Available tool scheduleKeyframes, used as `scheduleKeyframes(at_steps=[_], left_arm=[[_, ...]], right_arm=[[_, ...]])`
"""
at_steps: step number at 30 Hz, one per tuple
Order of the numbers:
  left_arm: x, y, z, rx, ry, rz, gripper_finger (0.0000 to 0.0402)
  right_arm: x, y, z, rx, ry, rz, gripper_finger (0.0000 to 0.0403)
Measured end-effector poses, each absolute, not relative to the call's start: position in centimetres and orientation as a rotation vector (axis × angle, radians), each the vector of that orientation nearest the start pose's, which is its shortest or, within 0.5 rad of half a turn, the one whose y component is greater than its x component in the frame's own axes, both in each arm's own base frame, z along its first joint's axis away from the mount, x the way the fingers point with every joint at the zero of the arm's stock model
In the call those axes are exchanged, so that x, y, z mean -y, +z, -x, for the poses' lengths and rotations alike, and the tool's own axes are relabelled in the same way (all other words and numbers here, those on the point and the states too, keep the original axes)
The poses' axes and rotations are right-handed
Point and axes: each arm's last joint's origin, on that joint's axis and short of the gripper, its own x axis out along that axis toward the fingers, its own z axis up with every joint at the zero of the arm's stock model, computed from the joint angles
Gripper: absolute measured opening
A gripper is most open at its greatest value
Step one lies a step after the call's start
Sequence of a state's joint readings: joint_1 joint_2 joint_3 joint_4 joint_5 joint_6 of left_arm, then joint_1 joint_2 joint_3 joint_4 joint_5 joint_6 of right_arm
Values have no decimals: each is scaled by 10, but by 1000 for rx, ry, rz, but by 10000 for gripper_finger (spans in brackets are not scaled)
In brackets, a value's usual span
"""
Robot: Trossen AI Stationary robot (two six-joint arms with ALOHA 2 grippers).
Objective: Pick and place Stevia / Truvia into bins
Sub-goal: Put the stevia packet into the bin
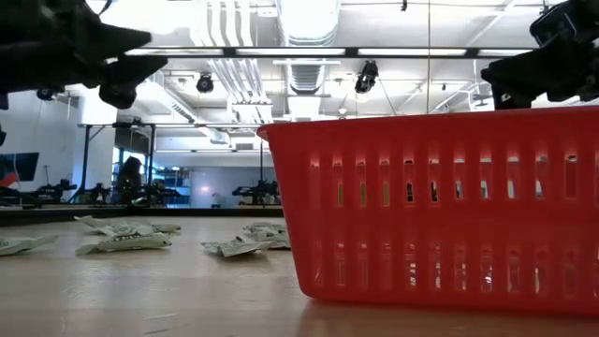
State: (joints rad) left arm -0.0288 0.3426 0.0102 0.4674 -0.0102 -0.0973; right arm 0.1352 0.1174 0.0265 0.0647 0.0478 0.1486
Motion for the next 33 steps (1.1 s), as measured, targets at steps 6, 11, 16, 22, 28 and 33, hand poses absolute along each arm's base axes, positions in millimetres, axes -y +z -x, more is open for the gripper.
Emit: scheduleKeyframes(at_steps=[6, 11, 16, 22, 28, 33], left_arm=[[5, 179, -128, 96, -82, 22, 209], [8, 182, -140, 17, -149, -7, 209], [13, 178, -156, -264, -124, 46, 206], [18, 190, -171, -655, 235, 77, 188], [32, 194, -182, -898, 390, 137, 172], [31, 185, -181, -1051, 540, 141, 170]], right_arm=[[-13, 169, -107, -36, 89, -83, 57], [-14, 167, -111, -63, 93, -111, 57], [-16, 162, -114, -129, 151, -168, 57], [-17, 161, -118, -136, 162, -168, 57], [-18, 161, -121, -133, 163, -167, 57], [-18, 161, -122, -137, 162, -161, 57]])
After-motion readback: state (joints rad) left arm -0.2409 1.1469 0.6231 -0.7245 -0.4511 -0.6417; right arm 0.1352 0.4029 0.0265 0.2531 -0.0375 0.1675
